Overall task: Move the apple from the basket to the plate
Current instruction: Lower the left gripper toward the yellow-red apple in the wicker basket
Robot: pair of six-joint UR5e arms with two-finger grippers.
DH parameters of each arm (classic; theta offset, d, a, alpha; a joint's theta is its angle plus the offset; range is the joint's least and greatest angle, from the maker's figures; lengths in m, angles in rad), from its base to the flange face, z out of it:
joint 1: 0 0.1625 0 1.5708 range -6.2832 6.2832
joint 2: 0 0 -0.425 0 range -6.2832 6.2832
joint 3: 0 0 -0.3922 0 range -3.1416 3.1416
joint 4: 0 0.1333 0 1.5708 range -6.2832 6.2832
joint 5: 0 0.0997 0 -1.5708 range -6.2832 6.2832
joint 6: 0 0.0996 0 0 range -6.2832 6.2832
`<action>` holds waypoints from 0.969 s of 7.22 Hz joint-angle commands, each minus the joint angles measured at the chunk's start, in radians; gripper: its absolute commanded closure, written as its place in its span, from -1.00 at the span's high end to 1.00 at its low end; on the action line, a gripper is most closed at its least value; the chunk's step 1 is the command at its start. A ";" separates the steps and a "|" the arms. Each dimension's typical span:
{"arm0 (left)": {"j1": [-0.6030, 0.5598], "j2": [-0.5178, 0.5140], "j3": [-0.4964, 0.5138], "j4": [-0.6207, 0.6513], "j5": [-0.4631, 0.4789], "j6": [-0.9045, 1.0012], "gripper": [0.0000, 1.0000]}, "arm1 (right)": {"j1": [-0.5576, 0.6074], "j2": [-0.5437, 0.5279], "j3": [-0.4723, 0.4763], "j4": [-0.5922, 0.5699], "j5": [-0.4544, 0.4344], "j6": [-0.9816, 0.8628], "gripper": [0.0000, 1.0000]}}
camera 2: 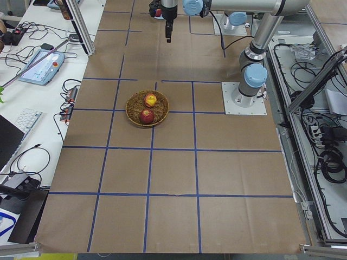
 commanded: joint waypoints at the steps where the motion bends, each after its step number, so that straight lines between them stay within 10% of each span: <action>1: 0.000 0.000 0.000 0.000 0.001 0.000 0.98 | 0.000 -0.003 0.000 0.000 -0.002 -0.004 1.00; 7: 0.011 -0.005 0.000 0.009 0.006 0.038 0.98 | 0.000 -0.004 0.002 0.000 -0.002 -0.008 1.00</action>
